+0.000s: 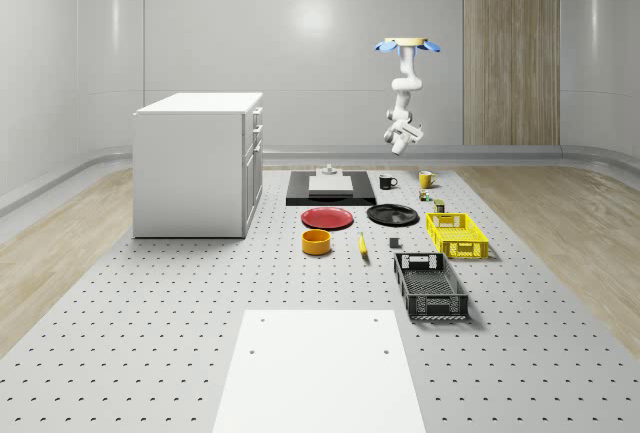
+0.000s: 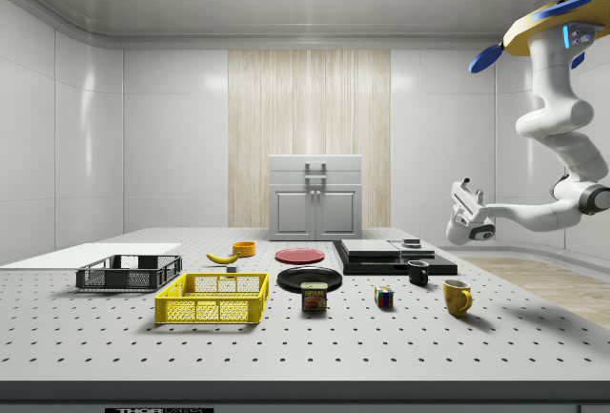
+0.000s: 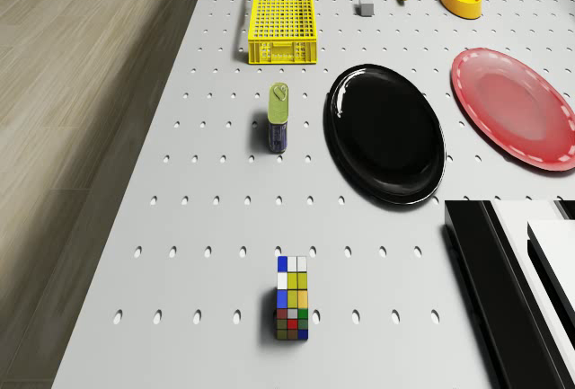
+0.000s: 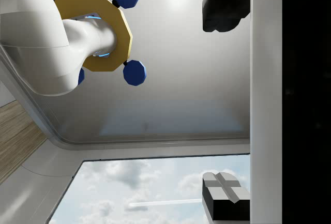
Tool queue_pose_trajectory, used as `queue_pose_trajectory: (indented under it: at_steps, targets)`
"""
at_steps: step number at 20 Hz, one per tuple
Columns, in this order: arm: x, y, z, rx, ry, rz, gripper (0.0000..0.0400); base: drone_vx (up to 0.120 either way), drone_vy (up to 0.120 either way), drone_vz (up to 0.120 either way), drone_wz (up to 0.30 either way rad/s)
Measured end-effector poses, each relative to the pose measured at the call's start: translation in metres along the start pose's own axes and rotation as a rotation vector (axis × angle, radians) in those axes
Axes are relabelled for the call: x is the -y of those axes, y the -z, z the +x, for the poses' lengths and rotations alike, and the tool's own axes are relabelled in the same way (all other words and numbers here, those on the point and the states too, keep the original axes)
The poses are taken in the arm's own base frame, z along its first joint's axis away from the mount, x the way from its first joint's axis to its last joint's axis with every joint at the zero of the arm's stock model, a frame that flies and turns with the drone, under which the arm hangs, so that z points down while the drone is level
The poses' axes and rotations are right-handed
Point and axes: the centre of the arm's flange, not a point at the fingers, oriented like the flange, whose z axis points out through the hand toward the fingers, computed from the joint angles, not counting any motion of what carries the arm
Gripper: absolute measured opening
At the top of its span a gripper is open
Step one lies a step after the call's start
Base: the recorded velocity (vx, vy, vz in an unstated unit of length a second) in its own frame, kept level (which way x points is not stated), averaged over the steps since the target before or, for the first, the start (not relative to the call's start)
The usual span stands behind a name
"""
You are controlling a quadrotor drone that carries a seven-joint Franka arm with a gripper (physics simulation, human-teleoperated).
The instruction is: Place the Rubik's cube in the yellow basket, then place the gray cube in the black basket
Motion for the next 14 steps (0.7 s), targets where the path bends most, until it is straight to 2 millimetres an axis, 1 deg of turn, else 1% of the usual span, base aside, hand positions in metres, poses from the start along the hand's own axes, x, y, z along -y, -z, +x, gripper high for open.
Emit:
queue_pose_trajectory:
  at_steps: [1, 2, 3, 4, 5, 6, 8, 9, 11, 14]
  targets:
    - [0.008, -0.001, -0.008, -0.081, 0.002, -0.081, 0.04, 0.12, 0.0, 0.0, 0.0]
    - [0.017, -0.003, -0.017, -0.173, 0.005, -0.172, 0.04, 0.12, 0.0, -0.08, 0.0]
    - [0.026, -0.008, -0.027, -0.274, 0.008, -0.274, 0.04, 0.12, 0.0, -0.12, 0.0]
    - [0.036, -0.015, -0.037, -0.385, 0.012, -0.384, 0.04, 0.12, 0.0, -0.04, 0.0]
    - [0.045, -0.025, -0.046, -0.502, 0.015, -0.502, 0.04, 0.12, 0.04, 0.0, 0.0]
    - [0.053, -0.037, -0.055, -0.624, 0.019, -0.625, 0.04, 0.12, 0.12, 0.0, 0.0]
    - [0.065, -0.067, -0.067, -0.867, 0.026, -0.869, 0.04, 0.12, 0.12, 0.0, 0.0]
    - [0.067, -0.082, -0.07, -0.981, 0.029, -0.983, 0.04, 0.12, 0.12, 0.0, 0.0]
    - [0.068, -0.11, -0.071, -1.18, 0.036, -1.185, 0.04, 0.12, 0.02, 0.0, 0.0]
    - [0.062, -0.14, -0.066, -1.401, 0.044, -1.405, 0.04, 0.12, 0.0, -0.12, 0.0]
